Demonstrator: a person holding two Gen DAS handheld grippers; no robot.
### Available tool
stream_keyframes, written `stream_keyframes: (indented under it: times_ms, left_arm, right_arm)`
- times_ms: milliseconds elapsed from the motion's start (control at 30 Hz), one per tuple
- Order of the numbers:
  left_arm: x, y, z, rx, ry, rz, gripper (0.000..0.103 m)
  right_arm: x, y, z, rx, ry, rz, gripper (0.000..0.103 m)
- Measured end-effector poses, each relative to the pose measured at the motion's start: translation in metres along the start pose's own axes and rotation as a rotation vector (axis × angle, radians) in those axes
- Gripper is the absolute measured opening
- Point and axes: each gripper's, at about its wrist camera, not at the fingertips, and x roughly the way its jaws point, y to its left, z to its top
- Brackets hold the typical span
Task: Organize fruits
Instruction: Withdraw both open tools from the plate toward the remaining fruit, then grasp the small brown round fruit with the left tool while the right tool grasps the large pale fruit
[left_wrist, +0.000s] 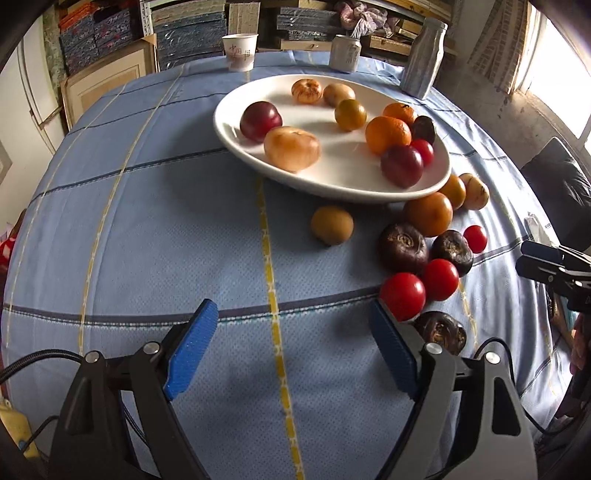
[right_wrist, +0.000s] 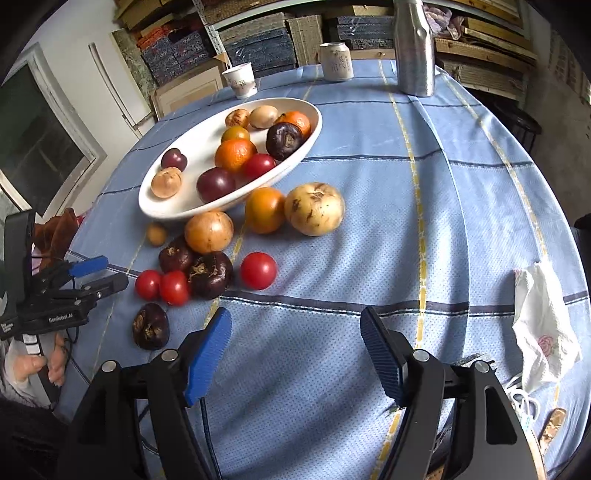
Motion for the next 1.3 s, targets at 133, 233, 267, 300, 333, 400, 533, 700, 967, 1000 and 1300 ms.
stream_keyframes:
  times_ms: [133, 233, 267, 300, 333, 400, 533, 700, 967, 1000, 1300]
  left_arm:
    - [0.003, 0.002, 0.006, -0.022, 0.005, -0.001, 0.082]
    - [0.01, 0.001, 0.017, -0.041, -0.001, -0.008, 0.082]
    - [0.013, 0.0, 0.021, -0.046, -0.003, -0.015, 0.082]
    - [0.015, -0.002, 0.024, -0.045, -0.005, -0.021, 0.082]
    - [0.018, -0.004, 0.028, -0.034, -0.013, -0.022, 0.082]
    - [0.023, -0.009, 0.034, -0.013, -0.022, -0.022, 0.081]
    - [0.033, -0.012, 0.041, 0.004, -0.008, -0.046, 0.051]
    - [0.04, -0.009, 0.044, -0.014, -0.008, -0.077, 0.052]
    - [0.04, -0.013, 0.046, -0.004, -0.009, -0.11, 0.029]
    - [0.037, -0.013, 0.045, -0.002, -0.011, -0.109, 0.029]
    - [-0.013, 0.022, 0.007, -0.085, -0.041, -0.053, 0.029]
  right_arm:
    - [-0.001, -0.002, 0.002, 0.004, 0.0, 0.003, 0.074]
    - [-0.002, -0.004, 0.002, 0.001, 0.005, -0.003, 0.074]
    - [-0.004, -0.005, 0.002, 0.002, 0.005, -0.006, 0.074]
    - [-0.005, -0.006, 0.002, 0.003, 0.004, -0.008, 0.074]
    - [-0.006, -0.007, 0.001, 0.005, 0.002, -0.013, 0.075]
    - [-0.01, -0.011, -0.001, 0.016, -0.001, -0.023, 0.075]
    - [-0.015, -0.02, -0.005, 0.049, -0.006, -0.042, 0.075]
    - [-0.015, -0.023, -0.008, 0.064, 0.0, -0.045, 0.075]
    - [-0.016, -0.018, -0.004, 0.038, -0.012, -0.036, 0.075]
    - [-0.015, -0.018, -0.003, 0.04, -0.014, -0.032, 0.075]
    - [0.004, -0.006, 0.023, 0.0, -0.022, 0.011, 0.075]
